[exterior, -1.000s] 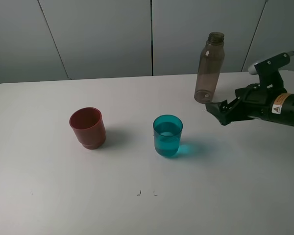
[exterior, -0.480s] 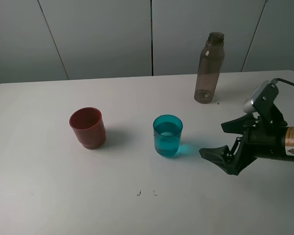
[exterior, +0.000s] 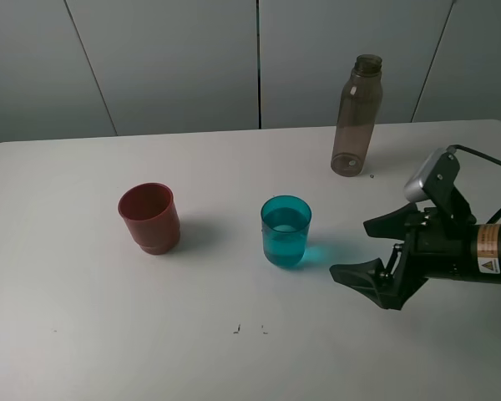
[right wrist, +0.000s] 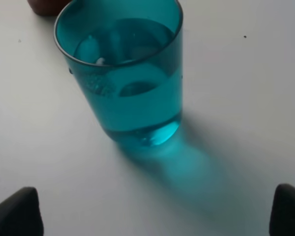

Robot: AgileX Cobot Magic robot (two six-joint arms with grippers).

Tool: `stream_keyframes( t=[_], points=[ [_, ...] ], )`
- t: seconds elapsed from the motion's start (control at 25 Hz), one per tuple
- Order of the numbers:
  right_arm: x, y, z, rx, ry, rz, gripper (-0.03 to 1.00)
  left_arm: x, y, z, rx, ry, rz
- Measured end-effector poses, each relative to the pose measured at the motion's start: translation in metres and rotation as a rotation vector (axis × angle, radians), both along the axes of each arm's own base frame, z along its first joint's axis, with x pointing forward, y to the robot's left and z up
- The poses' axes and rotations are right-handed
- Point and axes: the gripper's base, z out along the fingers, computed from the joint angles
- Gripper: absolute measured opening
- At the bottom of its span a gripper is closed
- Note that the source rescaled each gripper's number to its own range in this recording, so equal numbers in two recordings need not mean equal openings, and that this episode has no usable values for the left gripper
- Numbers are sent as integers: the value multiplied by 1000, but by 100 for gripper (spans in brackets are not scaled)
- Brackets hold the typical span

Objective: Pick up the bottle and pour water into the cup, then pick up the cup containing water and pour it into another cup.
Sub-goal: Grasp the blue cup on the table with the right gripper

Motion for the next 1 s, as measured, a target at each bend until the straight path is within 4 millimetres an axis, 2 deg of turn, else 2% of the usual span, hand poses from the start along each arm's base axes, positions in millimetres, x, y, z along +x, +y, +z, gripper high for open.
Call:
stream_keyframes(
  t=[0.24,1.0],
  points=[
    [10,10,-11,-14,10,46,100,0,0,0,0,0,0],
    [49,34,-25,-65,-89,168,100,0,0,0,0,0,0]
  ],
)
